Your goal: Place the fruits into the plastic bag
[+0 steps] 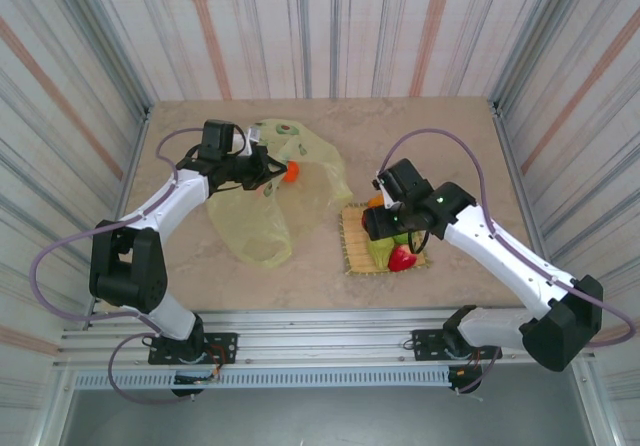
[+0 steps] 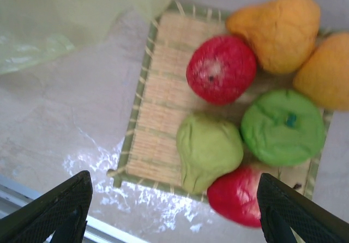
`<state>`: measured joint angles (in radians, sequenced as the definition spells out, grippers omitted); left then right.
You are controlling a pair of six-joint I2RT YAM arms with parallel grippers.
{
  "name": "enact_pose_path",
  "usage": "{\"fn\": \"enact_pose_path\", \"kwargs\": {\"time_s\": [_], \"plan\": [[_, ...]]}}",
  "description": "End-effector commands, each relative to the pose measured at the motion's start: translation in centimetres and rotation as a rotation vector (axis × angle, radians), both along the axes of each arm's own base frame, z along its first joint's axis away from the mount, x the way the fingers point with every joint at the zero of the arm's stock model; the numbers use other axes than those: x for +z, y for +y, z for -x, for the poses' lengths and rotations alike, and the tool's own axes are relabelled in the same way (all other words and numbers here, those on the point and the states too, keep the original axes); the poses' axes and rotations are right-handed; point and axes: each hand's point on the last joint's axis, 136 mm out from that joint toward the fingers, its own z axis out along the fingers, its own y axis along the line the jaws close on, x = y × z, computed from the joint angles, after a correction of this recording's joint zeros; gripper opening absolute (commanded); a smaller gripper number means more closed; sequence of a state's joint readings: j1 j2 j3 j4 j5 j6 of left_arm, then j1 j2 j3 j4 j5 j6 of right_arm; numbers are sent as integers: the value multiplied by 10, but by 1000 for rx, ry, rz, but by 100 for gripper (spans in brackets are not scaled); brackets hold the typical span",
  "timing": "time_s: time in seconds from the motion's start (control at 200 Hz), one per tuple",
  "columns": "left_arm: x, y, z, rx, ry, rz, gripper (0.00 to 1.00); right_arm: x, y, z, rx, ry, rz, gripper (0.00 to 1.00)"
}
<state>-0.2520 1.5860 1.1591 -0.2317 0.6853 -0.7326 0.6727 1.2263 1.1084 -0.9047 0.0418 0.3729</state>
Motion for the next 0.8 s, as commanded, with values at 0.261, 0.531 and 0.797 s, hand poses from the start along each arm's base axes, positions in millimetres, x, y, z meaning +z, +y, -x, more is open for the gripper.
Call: {"fn": "enact_pose_path", "kwargs": {"time_s": [0.261, 0.531, 0.797], "plan": [[9, -7, 3, -32, -9, 29, 0, -62, -3, 7, -180, 136, 54, 83], [10, -8, 4, -37, -6, 38, 0, -85, -4, -6, -177, 161, 93, 84], [10, -9, 4, -39, -5, 41, 0, -99, -8, -7, -165, 174, 158, 86]]}}
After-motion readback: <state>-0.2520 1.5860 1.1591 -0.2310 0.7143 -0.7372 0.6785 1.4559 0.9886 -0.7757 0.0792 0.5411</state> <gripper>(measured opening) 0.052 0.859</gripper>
